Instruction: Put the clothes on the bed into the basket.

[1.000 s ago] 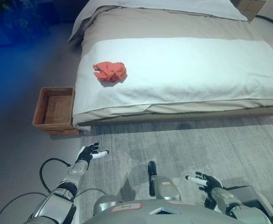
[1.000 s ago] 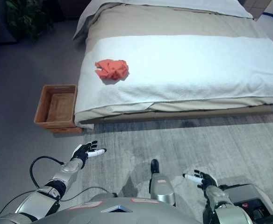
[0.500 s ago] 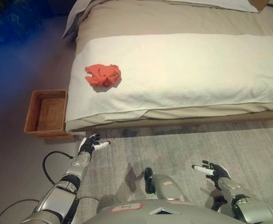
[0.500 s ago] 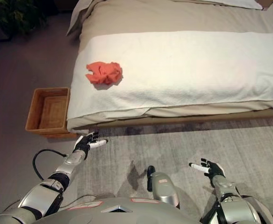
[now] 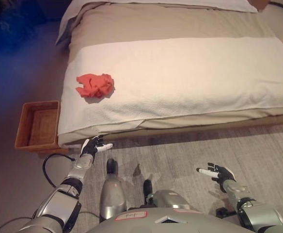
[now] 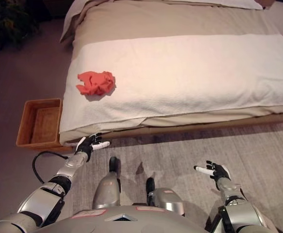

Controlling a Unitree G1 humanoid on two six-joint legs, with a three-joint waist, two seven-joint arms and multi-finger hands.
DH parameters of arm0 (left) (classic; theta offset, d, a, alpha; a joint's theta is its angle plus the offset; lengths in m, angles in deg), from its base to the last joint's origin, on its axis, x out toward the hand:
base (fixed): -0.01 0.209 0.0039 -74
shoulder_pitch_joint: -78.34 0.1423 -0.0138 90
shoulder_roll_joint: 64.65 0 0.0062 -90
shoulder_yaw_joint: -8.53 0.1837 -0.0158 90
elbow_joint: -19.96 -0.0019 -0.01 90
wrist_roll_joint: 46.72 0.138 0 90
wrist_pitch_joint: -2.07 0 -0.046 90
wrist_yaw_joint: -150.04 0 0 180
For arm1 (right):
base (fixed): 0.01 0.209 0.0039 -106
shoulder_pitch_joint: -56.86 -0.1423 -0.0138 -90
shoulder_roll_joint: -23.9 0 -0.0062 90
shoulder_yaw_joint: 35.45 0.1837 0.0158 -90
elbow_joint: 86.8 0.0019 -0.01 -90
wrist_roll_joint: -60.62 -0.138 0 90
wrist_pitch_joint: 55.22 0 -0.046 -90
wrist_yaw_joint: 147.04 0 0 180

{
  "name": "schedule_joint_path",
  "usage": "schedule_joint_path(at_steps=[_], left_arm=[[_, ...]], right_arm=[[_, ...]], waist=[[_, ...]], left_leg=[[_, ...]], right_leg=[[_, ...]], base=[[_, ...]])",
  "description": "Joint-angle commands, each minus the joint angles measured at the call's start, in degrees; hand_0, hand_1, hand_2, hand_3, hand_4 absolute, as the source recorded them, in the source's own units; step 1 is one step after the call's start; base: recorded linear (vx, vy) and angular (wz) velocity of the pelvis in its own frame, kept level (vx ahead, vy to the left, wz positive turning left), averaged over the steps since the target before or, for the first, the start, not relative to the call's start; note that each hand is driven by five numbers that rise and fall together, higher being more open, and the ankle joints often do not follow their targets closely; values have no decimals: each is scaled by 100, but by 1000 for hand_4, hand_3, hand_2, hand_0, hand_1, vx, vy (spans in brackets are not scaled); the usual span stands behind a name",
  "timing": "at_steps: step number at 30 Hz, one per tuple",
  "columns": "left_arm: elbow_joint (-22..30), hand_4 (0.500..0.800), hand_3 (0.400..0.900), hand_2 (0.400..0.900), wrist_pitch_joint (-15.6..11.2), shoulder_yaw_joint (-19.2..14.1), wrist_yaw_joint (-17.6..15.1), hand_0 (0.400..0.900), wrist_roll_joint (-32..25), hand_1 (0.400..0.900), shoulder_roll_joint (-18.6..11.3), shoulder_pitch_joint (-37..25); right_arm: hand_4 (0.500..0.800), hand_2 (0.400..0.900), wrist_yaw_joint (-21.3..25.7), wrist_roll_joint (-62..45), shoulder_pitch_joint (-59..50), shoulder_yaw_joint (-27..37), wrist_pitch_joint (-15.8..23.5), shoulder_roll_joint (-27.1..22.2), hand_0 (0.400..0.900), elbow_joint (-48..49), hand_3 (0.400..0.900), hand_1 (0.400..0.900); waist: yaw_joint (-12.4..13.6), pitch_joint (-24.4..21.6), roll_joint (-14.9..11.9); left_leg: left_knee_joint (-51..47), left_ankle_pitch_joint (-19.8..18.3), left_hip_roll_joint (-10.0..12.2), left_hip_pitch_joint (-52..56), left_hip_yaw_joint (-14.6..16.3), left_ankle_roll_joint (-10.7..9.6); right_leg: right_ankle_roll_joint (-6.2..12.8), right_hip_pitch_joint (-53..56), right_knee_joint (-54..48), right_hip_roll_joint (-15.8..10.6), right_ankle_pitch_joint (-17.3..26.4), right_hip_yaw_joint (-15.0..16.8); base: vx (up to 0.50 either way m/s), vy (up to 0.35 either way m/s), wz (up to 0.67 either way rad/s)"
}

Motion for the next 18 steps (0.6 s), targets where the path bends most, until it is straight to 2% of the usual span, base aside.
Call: schedule_joint_path(at_steps=[1, 3, 5, 7, 9, 11, 12, 15, 17, 18], left_arm=[[341, 800, 900, 900, -350, -339, -20, 900, -29, 900, -286, -290], [402, 800, 900, 900, -362, -378, -10, 900, -58, 900, -266, -253], [480, 800, 900, 900, -370, -332, -11, 900, -9, 900, -279, -224], [546, 800, 900, 900, -370, -269, -11, 900, 44, 900, -299, -202], [460, 800, 900, 900, -394, -166, -31, 900, 113, 900, -261, -342], [469, 800, 900, 900, -411, -124, -32, 900, 122, 900, -269, -366], [499, 800, 900, 900, -409, -118, -28, 900, 100, 900, -272, -362], [713, 800, 900, 900, -404, -60, -6, 900, 124, 900, -313, -271], [913, 800, 900, 900, -384, 41, 16, 900, 142, 900, -348, -310], [1049, 800, 900, 900, -368, 96, 13, 900, 156, 900, -359, -346]], right_arm=[[800, 900, 95, 84, 189, -2, 190, -436, 900, -68, 900, 900], [800, 900, 89, 96, 200, 8, 190, -449, 900, -35, 900, 900], [800, 900, 84, 82, 188, 34, 191, -467, 900, 18, 900, 900], [800, 900, 102, 97, 173, 14, 196, -456, 900, 49, 900, 900], [800, 900, 122, 94, 102, 35, 209, -444, 900, 19, 900, 900], [800, 900, 114, 137, 33, 19, 194, -412, 900, 49, 900, 900], [800, 900, 107, 138, -33, 6, 199, -395, 900, 75, 900, 900], [800, 900, 86, 191, -97, -16, 185, -381, 900, 111, 900, 900], [800, 900, 62, 161, -182, 1, 176, -430, 900, 110, 900, 900], [800, 900, 64, 146, -201, 22, 173, -457, 900, 117, 900, 900]], waist=[[55, -280, 3], [65, -352, 59], [71, -440, 102], [58, -521, 100], [49, -600, 66], [73, -723, -10], [86, -771, -54], [138, -885, -122], [155, -868, -116], [147, -827, -98]], left_leg=[[-300, 932, -94, -294, 87, 214], [-291, 939, -168, -249, 247, 231], [-212, 878, -234, -169, 203, 309], [-213, 775, -288, -107, 128, 399], [-217, 786, -373, -51, 273, 418], [-124, 577, -504, 6, 364, 558], [-40, 462, -578, 30, 456, 615], [3, 220, -759, 199, 606, 729], [67, 13, -901, 300, 647, 850], [106, -69, -968, 369, 652, 914]], right_leg=[[1152, 266, 187, -126, 30, 132], [1135, 421, 109, -122, -54, 173], [1143, 548, 90, -135, -194, 268], [1181, 623, 187, -262, -376, 346], [1298, 725, 205, -443, -410, 279], [1448, 734, 302, -685, -379, 356], [1551, 706, 407, -855, -207, 400], [1790, 509, 700, -1149, 189, 473], [1959, 178, 1303, -1368, 677, 407], [1966, -3, 1698, -1437, 996, 380]], base=[[202, 81, -27], [188, 94, -28], [209, 138, -33], [202, 195, -21], [189, 214, -17], [215, 218, -34], [207, 203, -37], [170, 197, -42], [143, 226, -10], [101, 228, 16]])
